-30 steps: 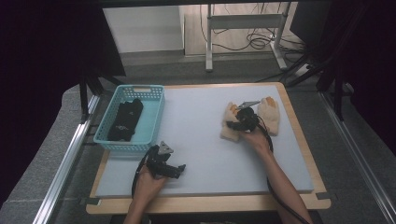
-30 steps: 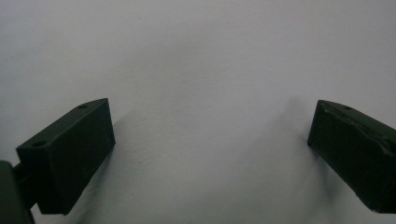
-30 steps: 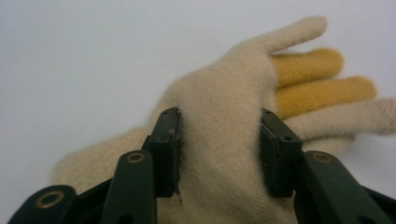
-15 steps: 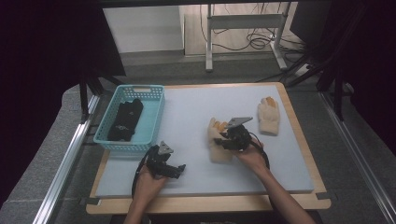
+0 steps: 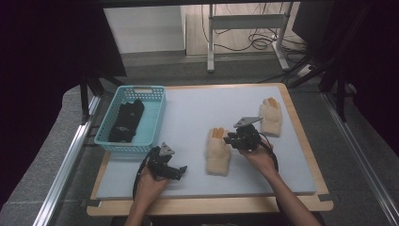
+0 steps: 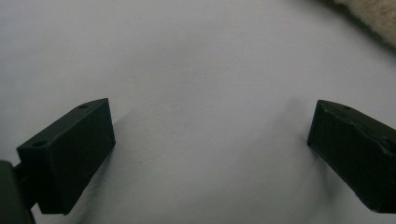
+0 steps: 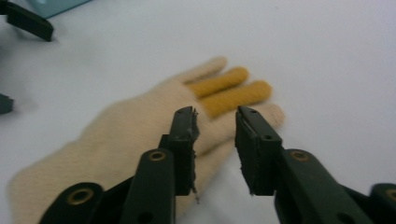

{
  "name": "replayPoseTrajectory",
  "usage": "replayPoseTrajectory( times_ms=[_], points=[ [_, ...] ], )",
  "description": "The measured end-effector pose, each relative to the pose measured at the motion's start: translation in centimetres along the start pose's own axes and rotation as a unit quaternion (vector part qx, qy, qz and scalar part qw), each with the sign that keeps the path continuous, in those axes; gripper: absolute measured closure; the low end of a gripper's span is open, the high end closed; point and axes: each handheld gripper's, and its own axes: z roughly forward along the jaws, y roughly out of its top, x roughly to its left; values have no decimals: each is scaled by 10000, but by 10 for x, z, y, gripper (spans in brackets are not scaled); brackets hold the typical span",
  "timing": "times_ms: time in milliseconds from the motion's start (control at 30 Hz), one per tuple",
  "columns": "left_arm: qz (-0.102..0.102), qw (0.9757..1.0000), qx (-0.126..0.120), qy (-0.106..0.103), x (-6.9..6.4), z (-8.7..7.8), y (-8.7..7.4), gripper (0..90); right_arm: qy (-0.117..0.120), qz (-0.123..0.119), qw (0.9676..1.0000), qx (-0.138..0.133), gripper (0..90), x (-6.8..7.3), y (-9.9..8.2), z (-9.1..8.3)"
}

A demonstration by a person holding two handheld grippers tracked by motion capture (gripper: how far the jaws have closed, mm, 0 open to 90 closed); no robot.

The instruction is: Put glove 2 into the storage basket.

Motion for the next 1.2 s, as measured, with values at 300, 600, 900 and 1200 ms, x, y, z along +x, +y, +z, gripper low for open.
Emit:
replayPoseTrajectory(
  times_ms=[300, 600, 900, 1200],
  points=[
    [-1, 10000, -1, 1, 0, 0, 0, 12, 126, 276, 9991, 300, 860, -4, -18, 23],
    [0, 10000, -1, 1, 0, 0, 0, 12, -275, 102, 9991, 293, 745, -7, -12, 2],
    [-1, 10000, 0, 0, 0, 0, 0, 12, -534, 511, 9973, -47, 672, -49, -30, -28],
    [-1, 10000, -1, -3, 0, 0, 0, 12, -1230, 1010, 9871, -154, 703, -108, -41, -63]
  ],
)
